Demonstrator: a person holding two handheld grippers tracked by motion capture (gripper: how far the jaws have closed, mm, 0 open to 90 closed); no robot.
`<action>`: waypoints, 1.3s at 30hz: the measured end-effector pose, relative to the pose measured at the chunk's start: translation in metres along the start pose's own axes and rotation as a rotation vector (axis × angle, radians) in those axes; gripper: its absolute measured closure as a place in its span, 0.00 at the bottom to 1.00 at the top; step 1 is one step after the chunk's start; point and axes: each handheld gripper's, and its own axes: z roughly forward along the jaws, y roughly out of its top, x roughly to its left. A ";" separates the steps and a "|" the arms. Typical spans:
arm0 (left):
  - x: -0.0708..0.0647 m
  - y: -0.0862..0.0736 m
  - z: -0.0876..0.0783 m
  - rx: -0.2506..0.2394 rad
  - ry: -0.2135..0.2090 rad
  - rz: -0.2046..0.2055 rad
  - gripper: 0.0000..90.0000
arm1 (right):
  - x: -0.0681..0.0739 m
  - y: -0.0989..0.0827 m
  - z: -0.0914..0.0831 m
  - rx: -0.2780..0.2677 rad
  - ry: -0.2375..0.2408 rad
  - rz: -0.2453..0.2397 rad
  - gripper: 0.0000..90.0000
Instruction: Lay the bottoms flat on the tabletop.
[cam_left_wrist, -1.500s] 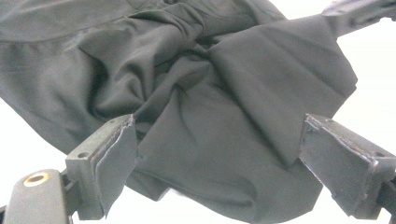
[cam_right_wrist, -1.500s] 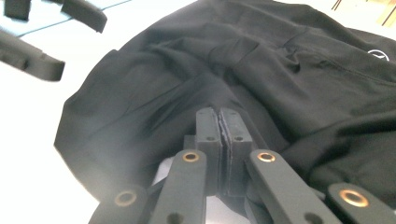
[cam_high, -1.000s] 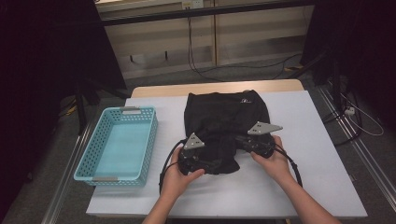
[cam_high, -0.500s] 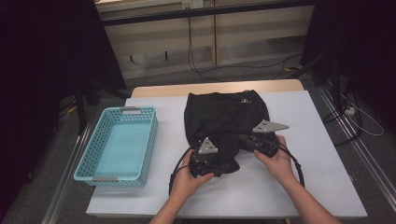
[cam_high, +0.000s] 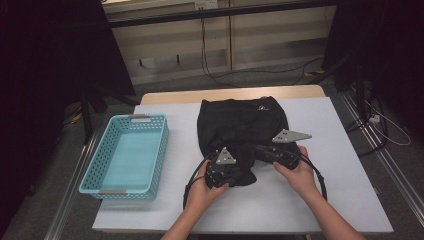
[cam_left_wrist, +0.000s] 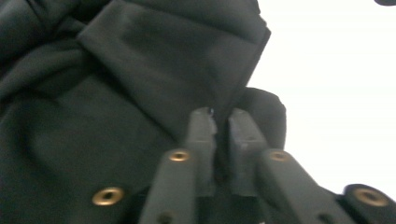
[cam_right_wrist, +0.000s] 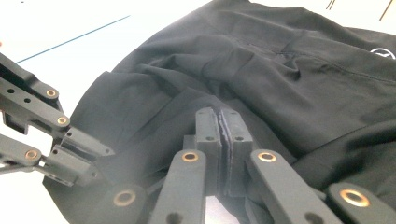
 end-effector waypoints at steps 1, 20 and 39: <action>0.000 0.001 -0.002 0.000 0.000 -0.001 0.95 | 0.001 0.000 0.000 -0.001 0.003 0.002 0.97; 0.015 0.020 -0.059 -0.139 -0.065 -0.071 0.99 | 0.009 0.002 -0.009 0.037 0.050 -0.046 0.97; 0.026 0.016 -0.063 -0.151 -0.010 -0.095 0.99 | 0.023 -0.008 -0.024 0.041 0.047 -0.089 0.94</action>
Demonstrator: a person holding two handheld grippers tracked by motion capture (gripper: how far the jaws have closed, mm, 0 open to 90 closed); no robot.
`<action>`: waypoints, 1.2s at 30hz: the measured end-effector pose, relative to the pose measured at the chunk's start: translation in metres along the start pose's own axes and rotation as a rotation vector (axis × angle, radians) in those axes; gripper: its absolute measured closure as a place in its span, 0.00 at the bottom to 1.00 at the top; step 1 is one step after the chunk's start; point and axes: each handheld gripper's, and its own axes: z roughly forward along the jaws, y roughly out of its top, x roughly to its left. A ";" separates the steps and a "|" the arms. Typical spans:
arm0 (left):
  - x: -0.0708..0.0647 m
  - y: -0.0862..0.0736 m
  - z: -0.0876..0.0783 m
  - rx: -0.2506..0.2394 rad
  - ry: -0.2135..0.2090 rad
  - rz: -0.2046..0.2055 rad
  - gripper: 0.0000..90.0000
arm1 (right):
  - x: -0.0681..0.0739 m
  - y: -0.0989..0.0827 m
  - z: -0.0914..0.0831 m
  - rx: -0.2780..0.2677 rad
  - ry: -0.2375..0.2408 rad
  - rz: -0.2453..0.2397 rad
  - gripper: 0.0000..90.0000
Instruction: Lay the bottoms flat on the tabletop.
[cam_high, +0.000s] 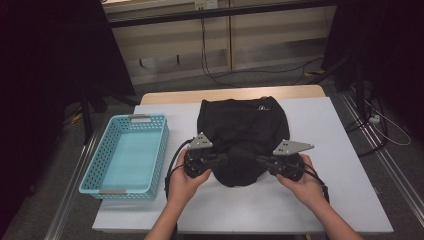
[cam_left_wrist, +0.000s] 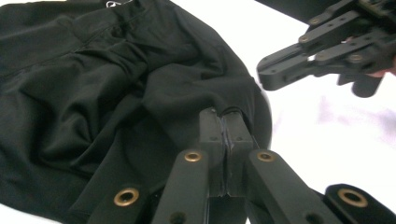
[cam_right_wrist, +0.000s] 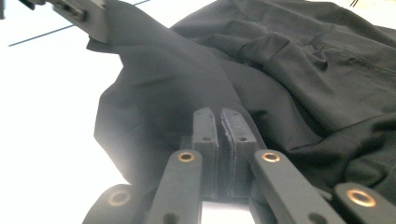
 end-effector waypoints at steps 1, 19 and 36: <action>0.001 -0.001 0.001 0.001 0.004 -0.003 0.99 | 0.001 0.000 -0.001 -0.001 0.000 -0.002 0.93; 0.006 -0.009 0.011 0.066 0.045 0.000 0.98 | 0.036 -0.020 0.034 0.162 0.079 -0.104 0.66; -0.016 -0.006 0.015 0.102 -0.059 0.046 0.98 | -0.002 -0.017 -0.021 0.106 0.049 -0.043 0.99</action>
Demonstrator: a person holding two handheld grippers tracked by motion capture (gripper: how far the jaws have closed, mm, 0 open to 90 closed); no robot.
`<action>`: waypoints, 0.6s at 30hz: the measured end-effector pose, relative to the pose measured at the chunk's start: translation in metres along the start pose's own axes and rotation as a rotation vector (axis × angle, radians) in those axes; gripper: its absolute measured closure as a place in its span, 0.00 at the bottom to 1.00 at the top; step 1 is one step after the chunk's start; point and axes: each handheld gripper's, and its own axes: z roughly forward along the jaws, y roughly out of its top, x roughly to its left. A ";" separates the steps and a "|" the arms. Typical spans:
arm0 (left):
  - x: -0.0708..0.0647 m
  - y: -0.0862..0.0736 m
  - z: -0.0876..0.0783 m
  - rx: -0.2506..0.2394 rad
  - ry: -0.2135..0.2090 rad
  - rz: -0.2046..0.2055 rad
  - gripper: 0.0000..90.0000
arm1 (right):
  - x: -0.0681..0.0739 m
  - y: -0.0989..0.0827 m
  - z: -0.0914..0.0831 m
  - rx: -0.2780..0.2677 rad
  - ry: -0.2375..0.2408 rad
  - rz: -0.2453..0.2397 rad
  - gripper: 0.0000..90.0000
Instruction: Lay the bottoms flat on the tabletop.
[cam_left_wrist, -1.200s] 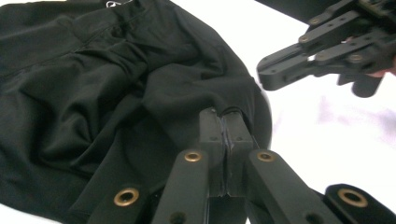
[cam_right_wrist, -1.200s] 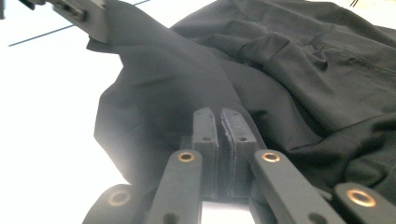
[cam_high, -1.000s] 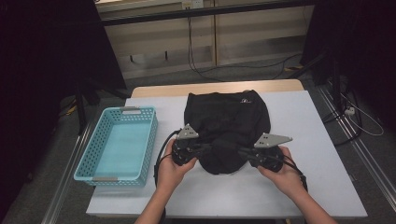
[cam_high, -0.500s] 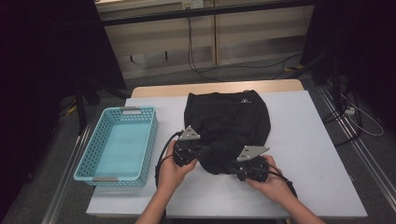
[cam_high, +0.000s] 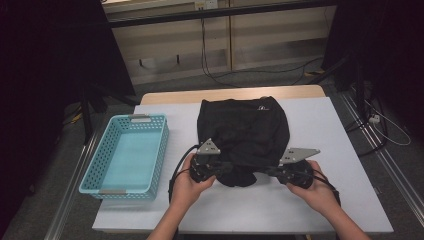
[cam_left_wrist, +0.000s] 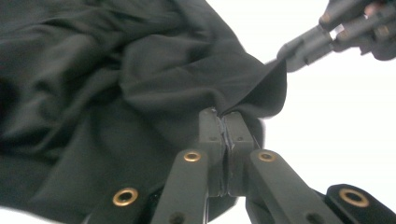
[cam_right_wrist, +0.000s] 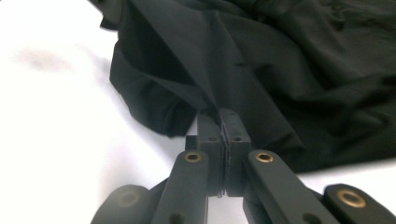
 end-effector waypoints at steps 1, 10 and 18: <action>-0.003 0.001 0.002 0.003 -0.011 0.006 0.98 | 0.000 -0.002 -0.005 -0.002 -0.001 0.000 0.99; -0.021 0.000 0.017 0.063 -0.107 0.022 0.97 | 0.004 -0.036 -0.040 0.042 -0.013 0.001 0.99; -0.027 0.002 0.014 0.074 -0.148 0.019 0.98 | 0.007 -0.054 -0.067 0.046 -0.025 -0.003 0.99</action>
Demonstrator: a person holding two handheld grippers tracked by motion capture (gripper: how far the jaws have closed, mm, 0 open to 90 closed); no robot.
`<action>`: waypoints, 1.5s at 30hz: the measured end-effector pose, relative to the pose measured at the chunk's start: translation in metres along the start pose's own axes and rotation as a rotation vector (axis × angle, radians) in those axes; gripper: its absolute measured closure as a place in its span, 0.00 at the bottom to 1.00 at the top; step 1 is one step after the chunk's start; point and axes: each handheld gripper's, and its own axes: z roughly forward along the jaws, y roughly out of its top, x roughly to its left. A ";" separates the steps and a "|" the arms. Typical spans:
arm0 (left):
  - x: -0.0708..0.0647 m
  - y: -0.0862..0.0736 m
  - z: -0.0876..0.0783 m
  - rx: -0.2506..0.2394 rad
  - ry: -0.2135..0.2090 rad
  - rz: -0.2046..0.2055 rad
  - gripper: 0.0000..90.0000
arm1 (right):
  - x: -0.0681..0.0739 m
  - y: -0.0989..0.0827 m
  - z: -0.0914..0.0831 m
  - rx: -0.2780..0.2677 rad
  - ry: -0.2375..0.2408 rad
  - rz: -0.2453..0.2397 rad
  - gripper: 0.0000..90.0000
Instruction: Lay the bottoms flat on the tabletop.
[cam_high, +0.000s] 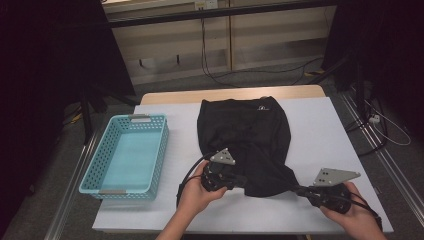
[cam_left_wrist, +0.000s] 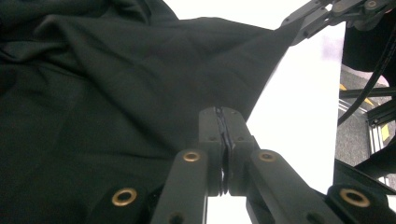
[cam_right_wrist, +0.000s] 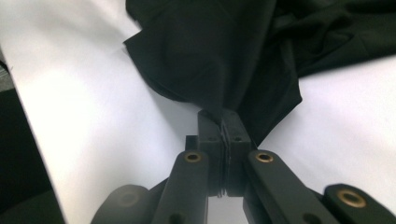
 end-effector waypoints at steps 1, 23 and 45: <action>0.001 0.000 0.000 -0.005 -0.001 0.000 0.97 | 0.000 -0.003 -0.003 0.005 0.001 0.000 0.99; 0.023 -0.006 -0.008 -0.067 0.167 -0.013 0.31 | -0.051 0.037 0.053 0.011 -0.247 0.134 0.71; 0.031 -0.010 -0.015 -0.089 0.183 -0.033 0.31 | -0.101 0.053 0.057 -0.008 -0.362 0.222 1.00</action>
